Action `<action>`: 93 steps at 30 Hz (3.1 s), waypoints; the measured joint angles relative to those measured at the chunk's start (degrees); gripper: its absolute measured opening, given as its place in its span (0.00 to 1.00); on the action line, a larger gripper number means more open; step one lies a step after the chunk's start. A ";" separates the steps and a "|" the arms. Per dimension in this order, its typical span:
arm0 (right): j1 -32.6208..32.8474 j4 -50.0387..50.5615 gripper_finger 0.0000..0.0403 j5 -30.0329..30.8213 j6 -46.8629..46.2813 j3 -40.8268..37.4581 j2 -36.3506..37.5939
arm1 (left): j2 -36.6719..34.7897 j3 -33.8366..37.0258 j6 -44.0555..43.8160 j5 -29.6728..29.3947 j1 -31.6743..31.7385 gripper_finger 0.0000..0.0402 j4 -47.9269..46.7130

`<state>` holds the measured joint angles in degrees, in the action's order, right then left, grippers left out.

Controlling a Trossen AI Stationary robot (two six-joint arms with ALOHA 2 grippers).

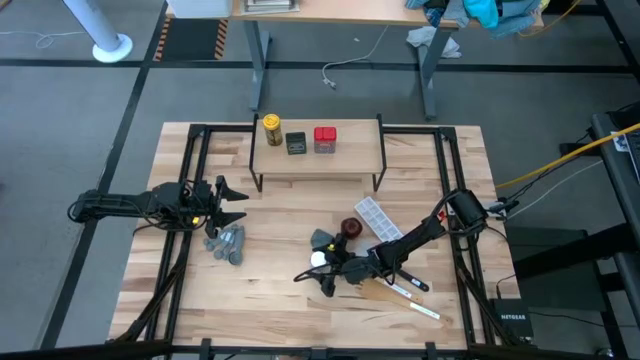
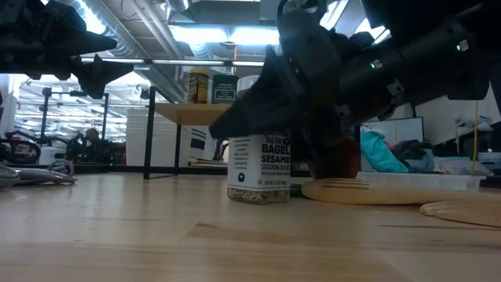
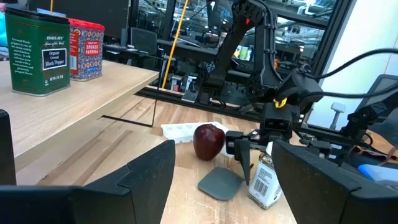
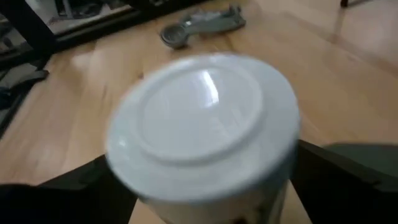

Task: Shelf spices
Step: Remove the white seasoning bottle from the shelf, then remove the red seasoning can from the shelf

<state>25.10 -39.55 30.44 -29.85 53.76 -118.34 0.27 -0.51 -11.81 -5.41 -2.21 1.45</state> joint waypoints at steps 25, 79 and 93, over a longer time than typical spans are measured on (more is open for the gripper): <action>-0.74 7.81 0.76 1.48 -0.03 7.48 0.24 | -0.01 -0.01 -0.21 0.02 0.00 0.65 -0.03; -1.62 6.79 0.83 -5.55 -1.73 8.52 3.89 | -0.02 -0.02 2.82 0.09 -0.01 0.65 -0.06; -2.25 28.13 0.83 3.37 16.99 8.61 23.93 | -0.01 0.00 2.60 0.13 0.00 0.65 -0.06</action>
<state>22.85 -11.42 33.81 -12.86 62.37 -94.41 0.26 -0.51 -9.21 -5.28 -2.21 1.39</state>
